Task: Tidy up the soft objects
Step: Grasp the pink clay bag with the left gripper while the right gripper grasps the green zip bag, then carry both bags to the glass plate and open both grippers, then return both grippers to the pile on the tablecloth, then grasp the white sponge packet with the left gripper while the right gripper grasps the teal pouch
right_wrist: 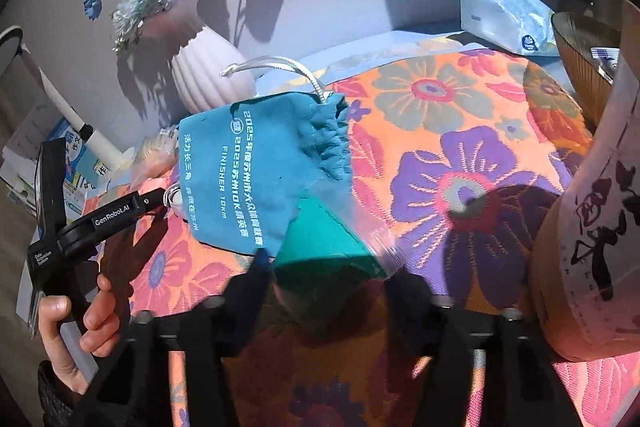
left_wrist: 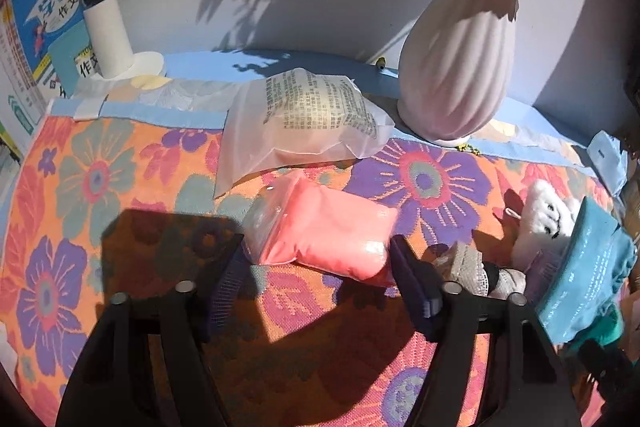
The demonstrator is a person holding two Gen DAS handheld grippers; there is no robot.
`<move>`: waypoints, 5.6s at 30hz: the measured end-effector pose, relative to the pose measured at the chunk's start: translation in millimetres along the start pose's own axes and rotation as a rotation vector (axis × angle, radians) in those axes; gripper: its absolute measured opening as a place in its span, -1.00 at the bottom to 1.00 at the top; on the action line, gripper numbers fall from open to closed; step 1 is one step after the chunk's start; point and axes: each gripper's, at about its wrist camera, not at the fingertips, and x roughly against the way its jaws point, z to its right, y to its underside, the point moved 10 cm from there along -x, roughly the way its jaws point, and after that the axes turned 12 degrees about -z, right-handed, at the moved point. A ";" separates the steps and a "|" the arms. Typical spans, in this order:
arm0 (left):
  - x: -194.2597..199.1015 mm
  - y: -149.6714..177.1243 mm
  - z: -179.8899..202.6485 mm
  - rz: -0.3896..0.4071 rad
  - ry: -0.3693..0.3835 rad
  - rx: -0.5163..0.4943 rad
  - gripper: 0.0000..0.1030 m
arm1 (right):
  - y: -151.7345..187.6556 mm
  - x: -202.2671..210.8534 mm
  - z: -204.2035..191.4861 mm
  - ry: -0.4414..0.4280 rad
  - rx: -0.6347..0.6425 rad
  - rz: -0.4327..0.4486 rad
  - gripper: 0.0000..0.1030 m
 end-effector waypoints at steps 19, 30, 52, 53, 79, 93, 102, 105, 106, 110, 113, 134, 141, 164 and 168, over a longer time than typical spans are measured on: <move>90.0 78.2 46.2 0.097 0.178 -0.110 0.03 | 52.4 39.0 -10.5 -0.001 0.063 0.023 -0.37; 137.7 115.3 123.7 0.124 0.279 -0.235 0.03 | 57.3 100.9 11.8 0.063 0.023 0.023 -0.37; 225.9 185.9 339.0 0.131 0.538 -0.623 0.03 | 46.6 249.1 157.1 0.133 -0.213 0.246 -0.37; 228.0 187.4 349.8 0.132 0.532 -0.644 0.03 | 45.2 253.9 168.3 0.132 -0.234 0.253 -0.37; 190.0 64.1 476.4 0.086 0.473 -0.563 0.51 | -70.8 221.8 277.1 -0.062 -0.417 0.160 -0.02; 215.4 74.3 458.3 0.111 0.529 -0.573 0.52 | -49.6 236.2 257.0 -0.035 -0.385 0.177 0.03; 247.2 81.2 413.8 0.176 0.515 -0.552 0.52 | -39.3 262.9 211.9 -0.052 -0.320 0.224 0.07; 256.1 77.5 392.9 0.194 0.513 -0.521 0.52 | -38.6 263.9 191.1 -0.054 -0.282 0.222 0.12; 258.7 75.6 385.5 0.200 0.513 -0.509 0.52 | -38.4 263.4 183.8 -0.057 -0.269 0.220 0.12; 264.7 71.2 359.8 0.218 0.504 -0.479 0.52 | -37.4 257.6 151.1 -0.062 -0.204 0.205 0.12; 268.3 66.5 334.9 0.241 0.475 -0.458 0.52 | -35.7 249.5 123.1 -0.077 -0.150 0.181 0.12; 209.5 9.1 30.4 0.310 0.117 0.015 0.86 | -8.2 45.4 -33.1 0.027 0.115 -0.089 0.37; 103.8 -3.3 -41.3 0.163 0.143 0.205 0.86 | -25.9 -0.2 -9.7 0.036 0.026 -0.040 0.40; -31.5 -79.2 -4.9 0.012 0.108 0.143 0.58 | -24.6 -25.6 -50.8 -0.063 0.207 0.002 -0.10; -23.1 -74.0 -5.8 0.029 0.093 0.127 0.05 | -13.9 -16.8 -65.5 -0.039 0.274 0.031 -0.45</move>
